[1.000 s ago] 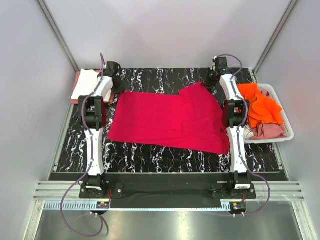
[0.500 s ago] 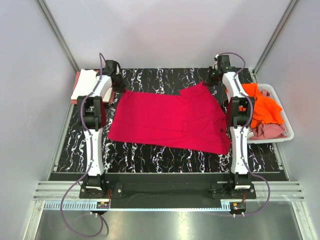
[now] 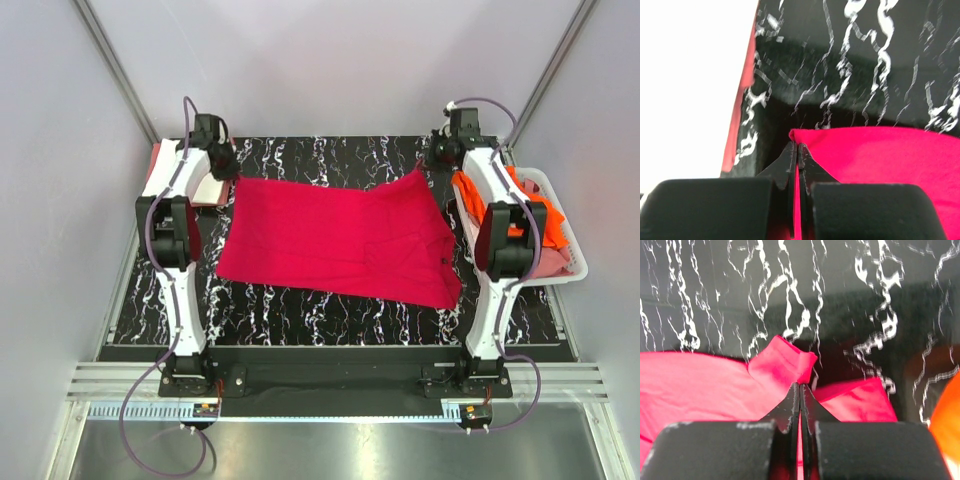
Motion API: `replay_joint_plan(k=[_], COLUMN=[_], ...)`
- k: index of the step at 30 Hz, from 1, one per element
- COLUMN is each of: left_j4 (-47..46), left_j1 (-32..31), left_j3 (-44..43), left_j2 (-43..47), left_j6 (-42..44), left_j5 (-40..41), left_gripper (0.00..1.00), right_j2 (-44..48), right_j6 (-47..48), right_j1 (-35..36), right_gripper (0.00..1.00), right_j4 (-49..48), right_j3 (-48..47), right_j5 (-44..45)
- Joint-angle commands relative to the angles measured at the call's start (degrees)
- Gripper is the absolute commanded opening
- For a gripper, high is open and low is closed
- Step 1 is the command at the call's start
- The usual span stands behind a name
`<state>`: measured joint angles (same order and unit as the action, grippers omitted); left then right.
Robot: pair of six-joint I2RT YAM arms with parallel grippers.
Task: Fold and stack the t-shirts
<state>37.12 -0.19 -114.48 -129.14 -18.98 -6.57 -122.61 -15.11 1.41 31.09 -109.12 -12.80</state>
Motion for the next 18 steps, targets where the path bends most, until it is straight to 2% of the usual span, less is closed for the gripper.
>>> replay_joint_plan(k=[1, 9, 18], left_j4=[-2.66, -6.53, -8.47], left_j1=[1.68, 2.21, 2.47], left_j3=[4.15, 14.35, 24.1], left_j2=[5.56, 11.63, 18.31], left_j6=[2.8, 2.9, 2.46], left_j5=[1.91, 2.26, 2.09], left_gripper=[0.0, 0.0, 0.0], right_j2=[9.2, 26.86, 41.47], right_j6=[0.87, -1.32, -2.11], right_j1=[-0.27, -0.27, -0.18], right_gripper=[0.0, 0.0, 0.0], right_j4=[-5.33, -13.42, -17.29], right_j3=[9.06, 31.3, 49.15], right_j5=[2.78, 4.8, 4.97])
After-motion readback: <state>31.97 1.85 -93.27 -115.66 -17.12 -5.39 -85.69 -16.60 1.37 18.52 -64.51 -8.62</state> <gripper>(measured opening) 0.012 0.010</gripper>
